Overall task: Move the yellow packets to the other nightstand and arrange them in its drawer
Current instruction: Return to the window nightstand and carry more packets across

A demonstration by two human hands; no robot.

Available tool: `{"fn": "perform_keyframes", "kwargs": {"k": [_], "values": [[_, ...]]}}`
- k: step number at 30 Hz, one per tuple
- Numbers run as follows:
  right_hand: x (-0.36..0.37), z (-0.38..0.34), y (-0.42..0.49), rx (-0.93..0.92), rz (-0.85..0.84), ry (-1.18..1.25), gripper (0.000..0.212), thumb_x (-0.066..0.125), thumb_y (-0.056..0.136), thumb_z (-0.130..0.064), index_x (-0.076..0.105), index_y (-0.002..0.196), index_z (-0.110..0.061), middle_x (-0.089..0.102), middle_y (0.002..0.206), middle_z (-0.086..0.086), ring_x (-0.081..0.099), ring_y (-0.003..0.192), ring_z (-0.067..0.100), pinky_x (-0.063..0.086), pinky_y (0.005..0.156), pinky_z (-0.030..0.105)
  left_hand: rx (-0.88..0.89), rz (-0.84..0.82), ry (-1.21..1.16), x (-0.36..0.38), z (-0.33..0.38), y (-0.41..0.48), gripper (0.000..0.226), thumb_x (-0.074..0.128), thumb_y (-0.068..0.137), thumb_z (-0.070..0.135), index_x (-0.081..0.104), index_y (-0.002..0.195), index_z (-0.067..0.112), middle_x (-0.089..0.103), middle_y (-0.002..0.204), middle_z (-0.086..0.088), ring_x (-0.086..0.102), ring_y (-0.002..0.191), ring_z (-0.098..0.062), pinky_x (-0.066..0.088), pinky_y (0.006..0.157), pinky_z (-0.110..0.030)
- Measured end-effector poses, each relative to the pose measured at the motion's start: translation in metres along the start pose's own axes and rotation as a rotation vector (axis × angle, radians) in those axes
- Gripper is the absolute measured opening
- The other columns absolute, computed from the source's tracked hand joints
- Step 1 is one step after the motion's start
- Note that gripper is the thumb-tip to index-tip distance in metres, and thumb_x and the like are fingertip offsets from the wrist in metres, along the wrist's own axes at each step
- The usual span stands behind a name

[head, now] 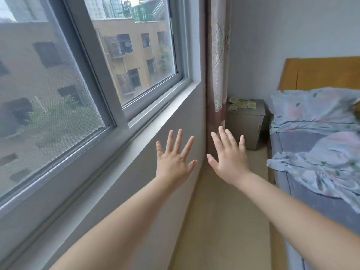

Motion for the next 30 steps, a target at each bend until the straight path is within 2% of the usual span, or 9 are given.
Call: {"fn": "perform_keyframes", "kwargs": {"k": [6, 11, 15, 18, 22, 24, 30], "values": [[0.053, 0.052, 0.126, 0.152, -0.015, -0.065, 0.071, 0.028, 0.086, -0.053, 0.044, 0.141, -0.011, 0.037, 0.150, 0.015, 0.040, 0.135, 0.031, 0.030, 0.103, 0.062, 0.178, 0.001, -0.059, 0.043, 0.004, 0.172, 0.069, 0.025, 0.096, 0.060, -0.012, 0.150, 0.038, -0.020, 0.159, 0.000, -0.023, 0.145, -0.025, -0.006, 0.114, -0.057], [0.096, 0.131, 0.200, 0.331, -0.062, -0.078, 0.078, 0.011, 0.085, -0.057, 0.024, 0.150, -0.016, 0.014, 0.159, 0.009, 0.017, 0.146, 0.027, 0.012, 0.113, 0.057, 0.305, -0.015, -0.081, 0.079, 0.033, 0.305, 0.070, 0.026, 0.096, 0.059, -0.012, 0.151, 0.036, -0.016, 0.160, -0.002, -0.019, 0.146, -0.026, -0.004, 0.114, -0.056], [0.131, 0.207, 0.253, 0.392, -0.063, -0.105, 0.078, 0.010, 0.085, -0.057, 0.024, 0.150, -0.017, 0.014, 0.159, 0.009, 0.017, 0.146, 0.027, 0.010, 0.114, 0.057, 0.389, -0.031, -0.097, 0.119, 0.079, 0.397, 0.070, 0.027, 0.096, 0.057, -0.011, 0.151, 0.035, -0.016, 0.160, -0.003, -0.017, 0.146, -0.027, -0.002, 0.115, -0.056], [0.164, 0.275, 0.303, 0.396, -0.079, -0.129, 0.079, 0.006, 0.084, -0.057, 0.017, 0.152, -0.018, 0.007, 0.160, 0.007, 0.011, 0.147, 0.025, 0.007, 0.114, 0.056, 0.402, -0.023, -0.105, 0.147, 0.116, 0.474, 0.070, 0.027, 0.096, 0.058, -0.010, 0.151, 0.034, -0.016, 0.160, -0.003, -0.017, 0.146, -0.027, 0.000, 0.116, -0.056], [0.211, 0.371, 0.389, 0.388, -0.114, -0.121, 0.069, 0.023, 0.095, -0.054, 0.010, 0.153, -0.019, 0.000, 0.161, 0.006, 0.004, 0.148, 0.024, 0.002, 0.115, 0.055, 0.404, 0.010, -0.087, 0.170, 0.163, 0.595, 0.070, 0.028, 0.096, 0.057, -0.008, 0.152, 0.034, -0.015, 0.160, -0.003, -0.016, 0.147, -0.027, -0.001, 0.115, -0.055], [0.234, 0.414, 0.429, 0.374, -0.153, -0.111, 0.068, 0.025, 0.096, -0.053, 0.004, 0.153, -0.020, -0.005, 0.160, 0.004, -0.002, 0.148, 0.022, -0.001, 0.115, 0.054, 0.391, -0.003, -0.076, 0.182, 0.184, 0.654, 0.070, 0.027, 0.096, 0.057, -0.006, 0.152, 0.033, -0.014, 0.161, -0.003, -0.016, 0.147, -0.027, -0.001, 0.115, -0.055], [0.287, 0.522, 0.535, 0.341, -0.199, -0.103, 0.067, 0.023, 0.097, -0.052, 0.004, 0.153, -0.021, -0.005, 0.161, 0.002, -0.003, 0.148, 0.021, 0.003, 0.118, 0.053, 0.354, -0.079, -0.076, 0.232, 0.238, 0.800, 0.069, 0.024, 0.097, 0.057, -0.009, 0.152, 0.031, -0.016, 0.160, -0.004, -0.018, 0.146, -0.028, -0.001, 0.115, -0.055]]}}
Point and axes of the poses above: each hand's wrist, its own y-axis towards the middle knuckle, its own x-axis out of the palm, z = x × y, the point moved 6 cm from there along y, towards the middle knuckle
